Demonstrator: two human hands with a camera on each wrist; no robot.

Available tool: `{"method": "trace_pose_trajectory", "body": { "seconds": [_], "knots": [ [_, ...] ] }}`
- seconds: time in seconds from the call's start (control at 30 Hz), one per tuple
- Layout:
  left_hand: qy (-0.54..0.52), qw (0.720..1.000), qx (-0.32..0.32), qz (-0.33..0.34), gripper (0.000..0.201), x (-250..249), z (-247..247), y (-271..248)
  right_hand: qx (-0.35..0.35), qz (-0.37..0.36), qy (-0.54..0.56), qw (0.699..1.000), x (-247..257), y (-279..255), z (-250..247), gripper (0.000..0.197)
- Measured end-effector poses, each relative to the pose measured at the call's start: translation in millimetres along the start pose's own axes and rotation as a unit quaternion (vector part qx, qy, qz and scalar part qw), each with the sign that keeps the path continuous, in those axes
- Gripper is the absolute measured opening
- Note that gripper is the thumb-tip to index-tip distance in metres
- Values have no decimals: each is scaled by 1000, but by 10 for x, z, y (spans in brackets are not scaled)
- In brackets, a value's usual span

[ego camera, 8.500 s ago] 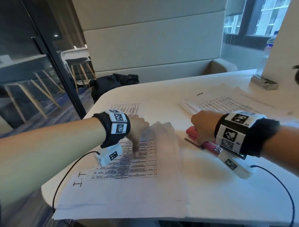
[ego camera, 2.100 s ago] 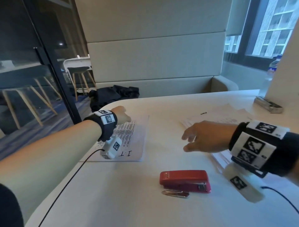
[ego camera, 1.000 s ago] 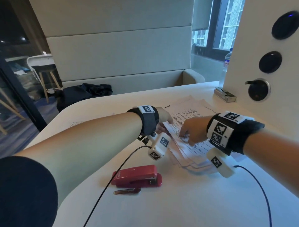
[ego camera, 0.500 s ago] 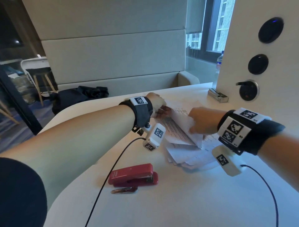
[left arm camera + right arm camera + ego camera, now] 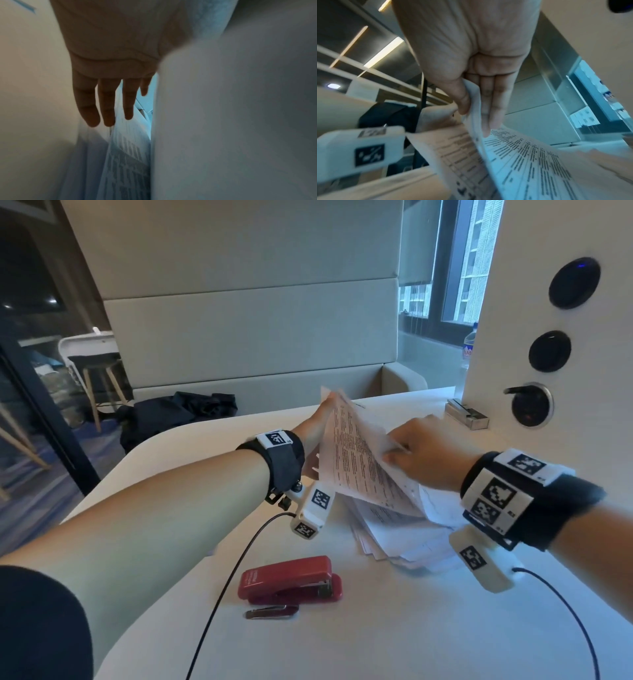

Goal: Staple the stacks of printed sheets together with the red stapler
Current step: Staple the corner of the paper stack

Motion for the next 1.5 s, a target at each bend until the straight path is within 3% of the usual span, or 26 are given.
{"method": "trace_pose_trajectory", "body": {
  "seconds": [0.07,0.17,0.2,0.27,0.33,0.4,0.47,0.57,0.63,0.7,0.77,0.83,0.93,1.0,1.1,1.23,1.3,1.37,1.5],
  "knots": [
    [26,1000,-5,16,98,-27,14,-5,12,-65,-38,997,158,-78,68,39],
    [83,989,-86,92,50,-133,-102,-35,74,-134,-77,985,294,-214,232,27],
    [106,981,-113,118,42,-169,-137,-38,112,-133,-64,983,306,-257,289,25],
    [137,969,-133,159,39,-228,-159,-64,196,-111,-35,974,303,-337,360,45],
    [145,963,-126,190,38,-279,-167,-78,215,-73,-17,974,266,-300,308,66],
    [131,962,-109,214,38,-316,-182,-98,140,-44,3,989,196,-143,143,61],
    [99,963,-105,226,37,-355,-231,-131,6,-31,-9,999,113,50,-100,52],
    [59,963,-107,239,34,-465,-291,-224,-199,1,14,980,0,235,-520,73],
    [52,962,-103,246,37,-552,-318,-315,-276,17,-38,960,-65,295,-755,90],
    [51,959,-95,261,41,-656,-367,-415,-276,35,-81,957,-142,386,-881,78],
    [53,954,-96,279,47,-756,-453,-545,-249,47,-47,966,-137,450,-971,35],
    [67,941,-126,306,51,-861,-602,-653,-253,34,-9,967,-71,445,-1044,14],
    [114,908,-203,348,29,-1075,-928,-875,-357,-28,25,933,167,330,-1226,20],
    [177,885,-240,357,28,-1184,-1165,-985,-404,-50,93,909,319,287,-1296,15],
    [280,845,-300,344,34,-1278,-1567,-1136,-422,-11,208,882,444,334,-1344,13],
    [331,794,-352,368,24,-1435,-2119,-1470,-362,49,306,879,652,296,-1223,9],
    [356,774,-350,389,16,-1499,-2350,-1646,-282,102,377,876,779,252,-1032,6],
    [386,760,-340,396,20,-1500,-2550,-1755,-185,160,429,869,927,186,-785,16],
    [481,749,-321,323,11,-1136,-2825,-1651,5,213,453,865,1217,-56,-265,8]
  ]
}}
Point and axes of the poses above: each hand's wrist, its own y-axis towards the middle knuckle, its own z-axis out of the palm, x = y × z, the point moved 7 cm from there along y, towards the middle knuckle, and after that the axes turned 15 degrees about -x, right-handed, at the moved point
